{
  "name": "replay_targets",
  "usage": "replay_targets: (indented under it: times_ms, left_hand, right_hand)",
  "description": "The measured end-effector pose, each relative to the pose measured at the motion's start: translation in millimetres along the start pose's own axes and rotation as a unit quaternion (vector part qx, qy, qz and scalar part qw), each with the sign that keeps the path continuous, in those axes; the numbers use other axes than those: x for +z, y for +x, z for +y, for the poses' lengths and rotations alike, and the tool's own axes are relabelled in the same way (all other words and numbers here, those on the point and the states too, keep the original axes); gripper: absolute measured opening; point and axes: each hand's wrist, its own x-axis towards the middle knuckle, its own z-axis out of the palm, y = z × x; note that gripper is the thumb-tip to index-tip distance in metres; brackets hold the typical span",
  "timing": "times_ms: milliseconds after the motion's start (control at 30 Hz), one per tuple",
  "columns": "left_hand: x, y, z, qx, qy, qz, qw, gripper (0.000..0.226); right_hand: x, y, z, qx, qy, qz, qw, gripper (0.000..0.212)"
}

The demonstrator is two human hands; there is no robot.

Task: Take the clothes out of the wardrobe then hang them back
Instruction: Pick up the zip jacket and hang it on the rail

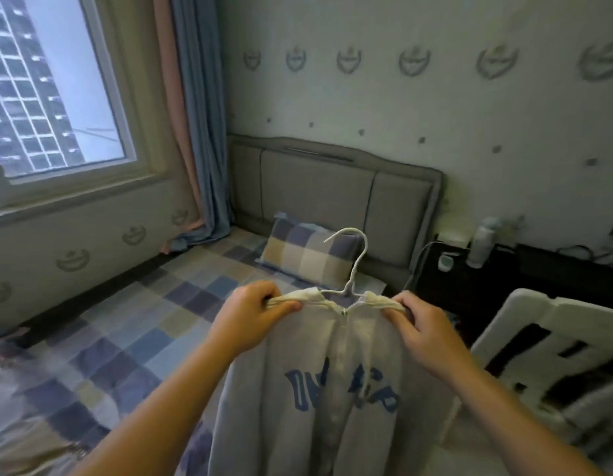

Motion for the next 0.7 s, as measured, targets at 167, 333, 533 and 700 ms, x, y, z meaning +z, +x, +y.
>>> replay_targets:
  times_ms: [167,333,533,700]
  left_hand:
    - [68.5,83.0,80.4,0.08,-0.04,-0.034,0.995,0.037]
    - [141.0,162.7,163.2,0.165,-0.081,-0.071,0.98,0.037]
    - [229.7,255.6,263.1,0.291,-0.151,-0.095,0.94,0.044]
    - [299.7,329.1,360.3,0.375,-0.219,-0.133,0.891,0.054]
  right_hand:
    - [-103.8,-5.0,48.6,0.048,-0.047,0.064,0.996,0.012]
    - [-193.0,-12.3,91.9,0.108,-0.115,0.147,0.976,0.013]
    - [-289.0,-19.2,137.4,0.174,-0.212,0.252,0.928,0.013]
    - [-363.8,-21.0,151.2,0.224,-0.295,0.33,0.868,0.014]
